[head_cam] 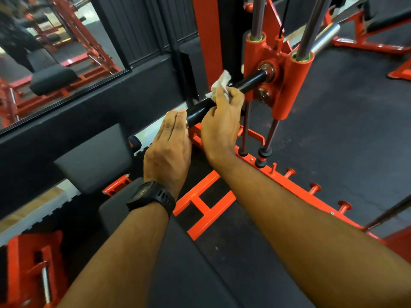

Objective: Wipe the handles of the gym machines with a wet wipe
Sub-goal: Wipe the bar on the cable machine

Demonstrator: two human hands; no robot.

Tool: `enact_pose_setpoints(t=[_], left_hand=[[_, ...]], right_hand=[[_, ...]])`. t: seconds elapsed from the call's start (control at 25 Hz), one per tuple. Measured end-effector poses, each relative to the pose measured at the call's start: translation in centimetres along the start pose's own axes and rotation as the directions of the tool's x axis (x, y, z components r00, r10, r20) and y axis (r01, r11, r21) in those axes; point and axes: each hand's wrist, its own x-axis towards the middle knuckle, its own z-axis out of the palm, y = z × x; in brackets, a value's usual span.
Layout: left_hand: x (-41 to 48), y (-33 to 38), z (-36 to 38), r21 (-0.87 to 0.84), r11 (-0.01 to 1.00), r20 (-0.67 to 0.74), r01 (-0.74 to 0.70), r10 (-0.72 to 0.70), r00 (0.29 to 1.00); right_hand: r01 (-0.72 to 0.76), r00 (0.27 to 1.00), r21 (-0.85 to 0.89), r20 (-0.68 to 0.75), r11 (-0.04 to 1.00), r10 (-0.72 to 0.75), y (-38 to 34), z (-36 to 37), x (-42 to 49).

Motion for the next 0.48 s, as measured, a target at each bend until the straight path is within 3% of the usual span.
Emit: enact_pose_setpoints(t=[0.08,0.12,0.2,0.24,0.36,0.48], left_hand=[[-0.3,-0.2,0.3,-0.014,1.000,0.023,0.015,-0.015,1.000],[-0.4,-0.1,0.3,-0.004,1.000,0.020,0.005,-0.005,1.000],[-0.1,0.1,0.2,-0.010,1.000,0.025,0.014,-0.014,1.000],[0.0,0.1,0.2,-0.012,1.000,0.040,0.021,-0.020,0.999],[-0.1,0.1,0.1,-0.017,1.000,0.065,0.019,-0.018,0.998],[-0.1,0.1,0.1,-0.031,0.999,0.061,0.029,-0.027,0.998]], right_hand=[[0.146,0.988,-0.047,0.046,0.988,-0.144,0.8,-0.4,-0.2],[0.288,0.955,-0.053,0.089,0.956,-0.283,1.6,-0.8,-0.4],[0.553,0.822,-0.103,0.232,0.827,-0.521,2.4,-1.7,-0.4],[0.617,0.772,-0.128,0.290,0.777,-0.565,2.7,-1.9,0.0],[0.575,0.795,-0.158,0.339,0.803,-0.503,1.9,-2.3,0.8],[0.751,0.616,-0.141,0.503,0.646,-0.607,1.4,-3.1,1.9]])
